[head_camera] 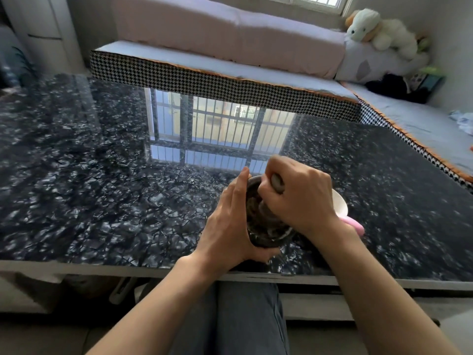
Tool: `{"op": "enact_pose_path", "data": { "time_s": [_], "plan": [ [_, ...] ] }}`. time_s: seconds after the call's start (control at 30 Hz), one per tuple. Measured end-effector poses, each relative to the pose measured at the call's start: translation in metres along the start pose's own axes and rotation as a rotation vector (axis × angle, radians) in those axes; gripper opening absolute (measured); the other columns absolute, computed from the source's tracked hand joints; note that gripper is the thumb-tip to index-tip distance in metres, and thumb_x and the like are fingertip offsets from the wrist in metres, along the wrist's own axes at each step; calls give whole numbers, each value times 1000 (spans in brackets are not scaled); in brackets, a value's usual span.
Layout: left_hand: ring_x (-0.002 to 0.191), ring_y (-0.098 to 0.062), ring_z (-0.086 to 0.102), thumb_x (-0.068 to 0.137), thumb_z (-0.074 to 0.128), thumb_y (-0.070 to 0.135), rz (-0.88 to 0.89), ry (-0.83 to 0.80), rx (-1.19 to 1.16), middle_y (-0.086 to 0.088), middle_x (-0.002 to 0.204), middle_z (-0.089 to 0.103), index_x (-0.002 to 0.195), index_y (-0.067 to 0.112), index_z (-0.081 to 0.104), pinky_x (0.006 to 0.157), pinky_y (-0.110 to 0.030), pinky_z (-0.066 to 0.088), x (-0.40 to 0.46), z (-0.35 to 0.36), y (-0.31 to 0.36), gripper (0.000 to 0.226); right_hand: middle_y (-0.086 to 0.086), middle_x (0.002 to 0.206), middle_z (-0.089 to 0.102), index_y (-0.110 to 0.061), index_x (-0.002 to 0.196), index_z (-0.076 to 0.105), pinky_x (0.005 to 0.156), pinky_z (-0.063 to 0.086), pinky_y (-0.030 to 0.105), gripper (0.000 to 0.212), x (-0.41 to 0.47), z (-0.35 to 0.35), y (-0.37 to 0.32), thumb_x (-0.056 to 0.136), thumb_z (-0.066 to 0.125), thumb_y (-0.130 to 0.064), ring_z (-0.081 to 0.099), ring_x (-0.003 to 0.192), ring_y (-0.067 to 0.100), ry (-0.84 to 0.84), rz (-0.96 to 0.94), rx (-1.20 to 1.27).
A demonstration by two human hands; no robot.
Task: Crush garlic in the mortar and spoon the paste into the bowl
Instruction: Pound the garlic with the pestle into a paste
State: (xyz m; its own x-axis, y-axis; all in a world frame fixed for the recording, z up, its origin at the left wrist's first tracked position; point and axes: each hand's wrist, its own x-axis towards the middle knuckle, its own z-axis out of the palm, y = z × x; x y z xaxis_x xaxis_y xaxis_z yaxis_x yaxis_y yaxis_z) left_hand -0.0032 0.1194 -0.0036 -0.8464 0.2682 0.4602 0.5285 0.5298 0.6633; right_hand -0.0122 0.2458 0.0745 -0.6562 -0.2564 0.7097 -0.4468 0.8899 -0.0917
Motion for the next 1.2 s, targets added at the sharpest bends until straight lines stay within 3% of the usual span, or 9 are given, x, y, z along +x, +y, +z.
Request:
{"op": "enact_pose_path", "data": {
  "time_s": [0.1,0.3,0.5,0.57,0.67,0.83,1.0,1.1,1.2],
  "plan": [
    [127,-20,33,46,86,43,-38,-1,-25,-6,143,30,142,27,-6,97,-33,32,1,-2,-1,134,-3,56,52,-11,67,52,45,30,18,16,9,-14,3,75,47,-24,41,46,14,129,39,84],
    [127,-26,36,48,87,39,20,-19,8,-12,141,34,142,22,-2,97,-32,33,3,1,5,130,-4,59,54,-13,68,51,49,26,20,17,-8,13,-3,75,45,-27,46,45,19,-56,-51,-15],
    [126,-21,35,46,86,44,-20,-9,-7,-7,141,32,143,20,-3,96,-31,32,2,0,1,134,0,57,51,-9,68,53,44,33,21,12,9,-7,-2,76,51,-18,42,46,14,202,77,154],
    [128,-21,33,47,86,44,-27,-9,-21,-7,142,31,141,25,-4,97,-31,33,2,0,0,132,1,58,53,-9,67,52,43,32,21,15,-3,11,-8,77,49,-20,41,45,14,133,40,71],
    [130,-17,31,48,86,42,-61,-3,-56,-4,144,29,145,17,-2,99,-25,29,1,-1,-3,133,0,59,55,-10,68,52,47,28,20,18,-12,25,-4,78,47,-24,39,47,13,55,30,45],
    [129,-14,31,46,87,40,-95,13,-91,-1,143,29,144,22,-4,100,-23,26,1,-2,-2,135,-5,59,48,-9,68,52,46,34,20,13,3,7,1,77,51,-19,42,47,14,273,165,217],
    [129,-17,35,43,80,52,-122,46,-126,-1,142,33,145,19,-1,104,-35,34,3,-1,-10,135,0,60,53,-10,70,51,46,35,23,20,-7,30,-7,78,44,-27,43,48,15,53,89,126],
    [130,-16,33,43,86,45,-103,41,-112,-2,143,31,142,26,-4,103,-28,30,2,-1,-7,135,-5,58,48,-12,69,50,46,34,18,15,3,11,1,78,49,-23,41,46,13,172,128,179],
    [130,-15,32,45,87,40,-56,46,-99,-2,143,31,138,31,-4,101,-26,28,2,0,-5,131,-5,57,46,-11,68,52,49,30,4,10,9,6,-3,77,54,-15,37,45,4,262,168,216]
  ]
}}
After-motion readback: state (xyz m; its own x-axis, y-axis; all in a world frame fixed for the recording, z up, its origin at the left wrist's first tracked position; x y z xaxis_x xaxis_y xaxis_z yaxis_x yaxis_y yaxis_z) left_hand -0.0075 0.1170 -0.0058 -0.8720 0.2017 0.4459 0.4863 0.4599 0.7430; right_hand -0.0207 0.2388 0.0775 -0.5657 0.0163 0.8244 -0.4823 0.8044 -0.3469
